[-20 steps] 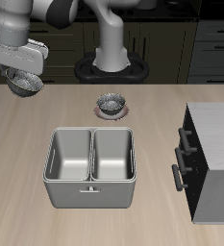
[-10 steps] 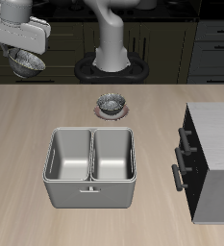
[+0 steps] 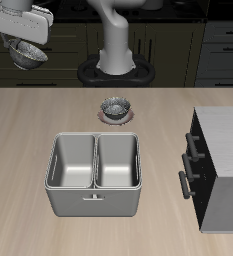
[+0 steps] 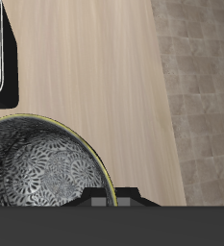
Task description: Pick up the bowl on the table and place it on top of the white cabinet
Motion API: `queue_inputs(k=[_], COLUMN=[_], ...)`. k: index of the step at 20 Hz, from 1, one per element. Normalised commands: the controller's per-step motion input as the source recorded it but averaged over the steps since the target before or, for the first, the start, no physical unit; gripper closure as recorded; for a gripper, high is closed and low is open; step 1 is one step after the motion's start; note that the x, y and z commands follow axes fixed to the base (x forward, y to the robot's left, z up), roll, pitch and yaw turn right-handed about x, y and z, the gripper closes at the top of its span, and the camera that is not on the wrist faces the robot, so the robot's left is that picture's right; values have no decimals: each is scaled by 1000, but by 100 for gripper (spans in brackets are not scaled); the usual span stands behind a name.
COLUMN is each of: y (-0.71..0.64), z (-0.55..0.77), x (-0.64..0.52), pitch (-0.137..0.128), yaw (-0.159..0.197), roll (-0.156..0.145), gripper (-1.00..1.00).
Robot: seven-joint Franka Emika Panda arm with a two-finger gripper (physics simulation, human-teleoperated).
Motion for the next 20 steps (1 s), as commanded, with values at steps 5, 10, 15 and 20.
queue_inputs(k=[5, 10, 15, 20], y=[89, 370, 550, 388], z=[161, 139, 132, 143], x=[-120, -77, 51, 96], pitch=[-21, -15, -12, -6], yaw=[24, 33, 56, 11], roll=[15, 47, 77, 55], gripper=[100, 100, 100, 100])
